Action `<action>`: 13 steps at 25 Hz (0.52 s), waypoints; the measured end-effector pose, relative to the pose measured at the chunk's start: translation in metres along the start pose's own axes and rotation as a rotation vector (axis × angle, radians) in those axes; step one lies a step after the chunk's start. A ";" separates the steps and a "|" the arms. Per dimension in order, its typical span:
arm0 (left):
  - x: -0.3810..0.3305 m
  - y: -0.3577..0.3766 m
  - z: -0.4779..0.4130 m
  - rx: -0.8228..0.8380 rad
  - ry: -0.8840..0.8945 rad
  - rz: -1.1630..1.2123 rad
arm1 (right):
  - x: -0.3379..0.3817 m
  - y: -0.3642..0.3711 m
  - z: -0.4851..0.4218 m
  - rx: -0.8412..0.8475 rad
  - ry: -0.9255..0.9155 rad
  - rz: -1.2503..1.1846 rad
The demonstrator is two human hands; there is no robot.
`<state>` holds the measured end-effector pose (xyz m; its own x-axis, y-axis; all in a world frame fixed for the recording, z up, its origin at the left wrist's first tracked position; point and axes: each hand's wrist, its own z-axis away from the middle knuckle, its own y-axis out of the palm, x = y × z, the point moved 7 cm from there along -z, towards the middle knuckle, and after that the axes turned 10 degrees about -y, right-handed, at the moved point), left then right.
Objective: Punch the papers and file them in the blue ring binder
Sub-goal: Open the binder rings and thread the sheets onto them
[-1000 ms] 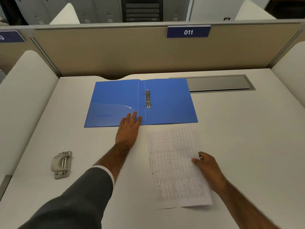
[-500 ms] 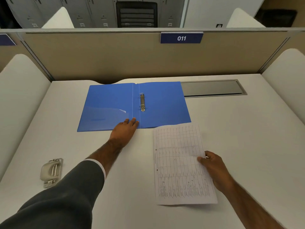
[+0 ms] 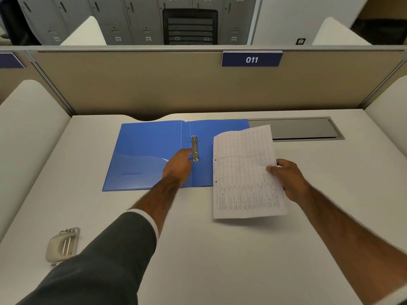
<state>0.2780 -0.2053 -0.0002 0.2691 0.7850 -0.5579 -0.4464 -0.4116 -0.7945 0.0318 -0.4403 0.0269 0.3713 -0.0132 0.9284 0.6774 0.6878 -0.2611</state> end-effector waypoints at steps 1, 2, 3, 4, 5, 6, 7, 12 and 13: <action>-0.006 0.000 -0.007 0.004 -0.002 -0.028 | 0.003 0.004 -0.008 0.009 -0.003 0.001; -0.011 0.000 -0.012 0.002 0.002 -0.082 | 0.005 0.008 -0.014 0.018 -0.004 0.005; -0.014 0.000 -0.018 -0.005 0.001 -0.125 | 0.005 0.011 -0.018 0.027 -0.003 0.011; -0.015 0.000 -0.023 -0.014 -0.006 -0.142 | 0.003 0.014 -0.020 0.036 -0.001 0.017; -0.015 -0.001 -0.026 -0.025 -0.013 -0.143 | 0.002 0.015 -0.021 0.043 -0.001 0.022; -0.014 0.000 -0.027 -0.031 -0.015 -0.143 | 0.001 0.014 -0.021 0.045 0.000 0.026; -0.015 0.002 -0.026 -0.032 -0.010 -0.149 | -0.002 0.012 -0.020 0.046 0.001 0.030; -0.024 0.028 0.019 0.059 0.042 -0.160 | -0.021 -0.008 -0.015 0.014 0.027 0.014; -0.024 0.035 0.031 0.080 0.056 -0.169 | -0.027 -0.010 -0.012 0.015 0.037 0.003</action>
<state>0.2288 -0.2243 -0.0070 0.3917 0.8120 -0.4327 -0.4568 -0.2366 -0.8575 0.0231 -0.4551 0.0015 0.3963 -0.0378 0.9173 0.6671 0.6983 -0.2594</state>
